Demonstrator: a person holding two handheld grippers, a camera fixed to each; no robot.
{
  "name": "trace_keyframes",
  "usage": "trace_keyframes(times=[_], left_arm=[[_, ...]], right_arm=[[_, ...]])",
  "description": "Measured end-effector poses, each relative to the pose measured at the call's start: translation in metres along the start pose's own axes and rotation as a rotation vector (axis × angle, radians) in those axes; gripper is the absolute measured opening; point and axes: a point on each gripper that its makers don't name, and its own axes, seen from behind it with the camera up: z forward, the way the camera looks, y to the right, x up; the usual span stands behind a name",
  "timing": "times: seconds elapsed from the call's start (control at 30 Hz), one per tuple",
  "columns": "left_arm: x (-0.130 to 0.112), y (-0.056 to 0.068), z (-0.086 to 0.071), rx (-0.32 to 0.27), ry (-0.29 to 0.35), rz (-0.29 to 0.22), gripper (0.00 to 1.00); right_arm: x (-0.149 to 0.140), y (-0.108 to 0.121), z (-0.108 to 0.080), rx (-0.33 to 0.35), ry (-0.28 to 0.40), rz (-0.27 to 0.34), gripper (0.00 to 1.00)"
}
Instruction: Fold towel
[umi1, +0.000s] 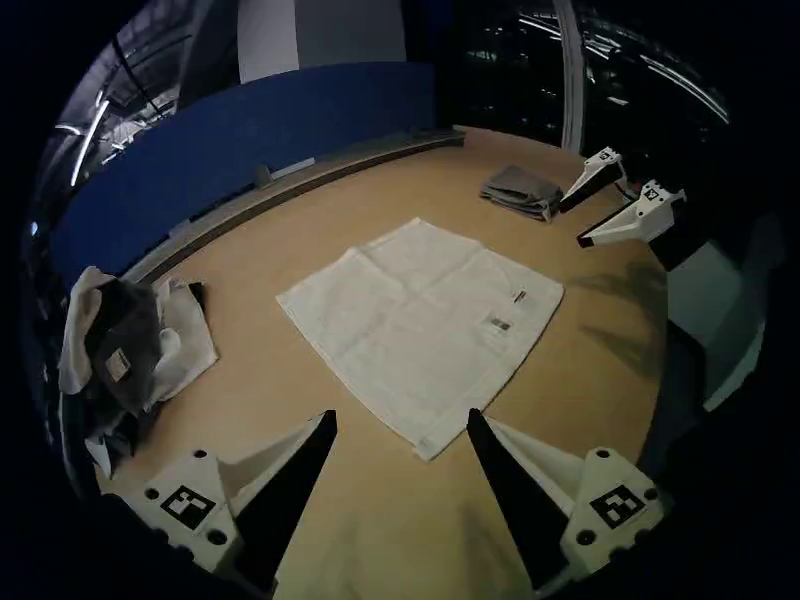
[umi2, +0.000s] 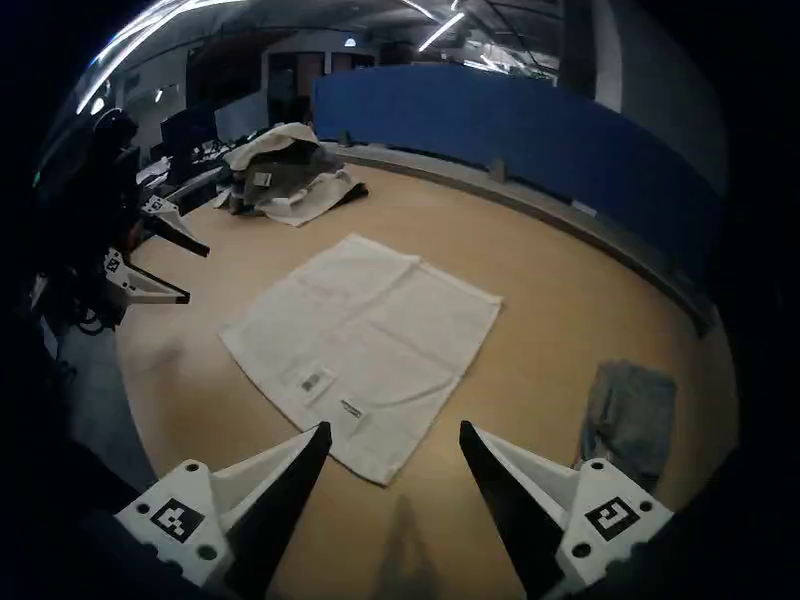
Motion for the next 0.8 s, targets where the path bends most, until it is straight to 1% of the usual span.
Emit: trace_keyframes(times=[0.17,0.37,0.6,0.8], left_arm=[[-0.011,0.008,0.012,-0.019,-0.014,0.006,0.97],[-0.023,0.011,0.026,-0.03,-0.028,-0.006,0.97],[-0.033,0.015,0.034,-0.046,-0.05,-0.011,0.97],[-0.039,0.019,0.039,-0.058,-0.066,0.002,0.98]], right_arm=[[-0.017,-0.002,0.013,0.006,-0.025,-0.001,1.0],[-0.034,-0.003,0.024,0.004,-0.051,-0.007,1.0],[-0.044,-0.005,0.034,0.001,-0.065,-0.002,1.0],[-0.052,-0.005,0.037,-0.006,-0.079,-0.002,0.99]])
